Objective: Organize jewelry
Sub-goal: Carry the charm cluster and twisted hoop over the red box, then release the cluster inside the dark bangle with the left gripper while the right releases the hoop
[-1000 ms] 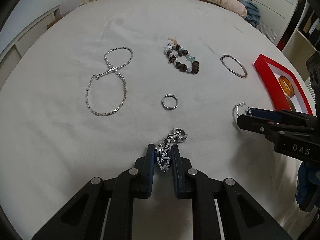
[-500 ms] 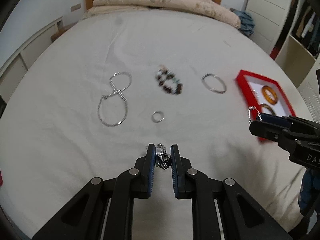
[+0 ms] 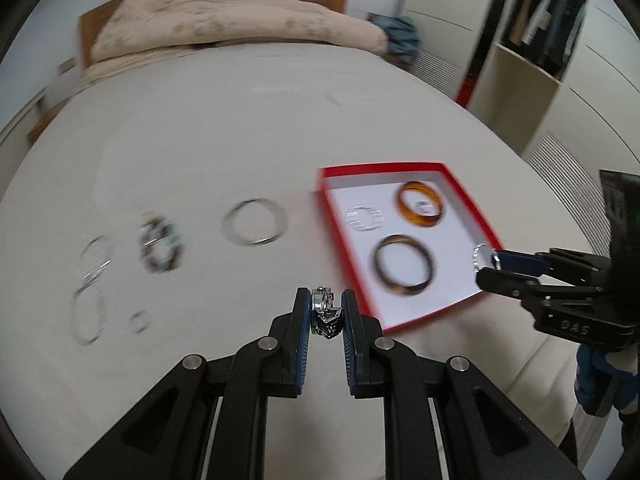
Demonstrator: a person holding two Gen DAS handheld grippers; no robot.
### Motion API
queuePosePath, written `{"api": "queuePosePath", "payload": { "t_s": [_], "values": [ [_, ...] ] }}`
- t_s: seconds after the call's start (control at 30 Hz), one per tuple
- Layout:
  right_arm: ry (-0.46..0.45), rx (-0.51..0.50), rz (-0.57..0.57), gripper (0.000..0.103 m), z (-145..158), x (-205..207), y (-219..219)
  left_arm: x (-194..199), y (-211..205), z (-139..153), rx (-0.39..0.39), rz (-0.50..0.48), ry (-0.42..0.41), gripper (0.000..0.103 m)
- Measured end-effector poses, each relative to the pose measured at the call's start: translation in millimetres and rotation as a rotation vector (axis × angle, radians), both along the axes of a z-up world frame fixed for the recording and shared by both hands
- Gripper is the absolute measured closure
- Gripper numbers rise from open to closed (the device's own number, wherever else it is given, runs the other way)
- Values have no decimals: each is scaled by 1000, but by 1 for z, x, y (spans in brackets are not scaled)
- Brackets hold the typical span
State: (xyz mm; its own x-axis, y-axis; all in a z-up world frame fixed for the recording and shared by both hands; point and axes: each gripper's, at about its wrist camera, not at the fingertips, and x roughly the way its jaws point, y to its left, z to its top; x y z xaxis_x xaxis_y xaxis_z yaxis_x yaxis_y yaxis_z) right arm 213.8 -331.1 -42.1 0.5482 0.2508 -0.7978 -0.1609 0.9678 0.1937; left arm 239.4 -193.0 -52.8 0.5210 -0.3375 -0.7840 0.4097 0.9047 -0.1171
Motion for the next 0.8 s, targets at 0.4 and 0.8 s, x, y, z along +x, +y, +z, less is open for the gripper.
{"api": "queuePosePath", "payload": {
  "t_s": [0.4,0.8],
  "values": [
    [124,-19,86,66,-54,37,-49,44,-111,-48,90,-131,99,88],
    [154,-109,188,65,-79,48,-35,65,-132,-87,181,-129,159,88]
  ]
}}
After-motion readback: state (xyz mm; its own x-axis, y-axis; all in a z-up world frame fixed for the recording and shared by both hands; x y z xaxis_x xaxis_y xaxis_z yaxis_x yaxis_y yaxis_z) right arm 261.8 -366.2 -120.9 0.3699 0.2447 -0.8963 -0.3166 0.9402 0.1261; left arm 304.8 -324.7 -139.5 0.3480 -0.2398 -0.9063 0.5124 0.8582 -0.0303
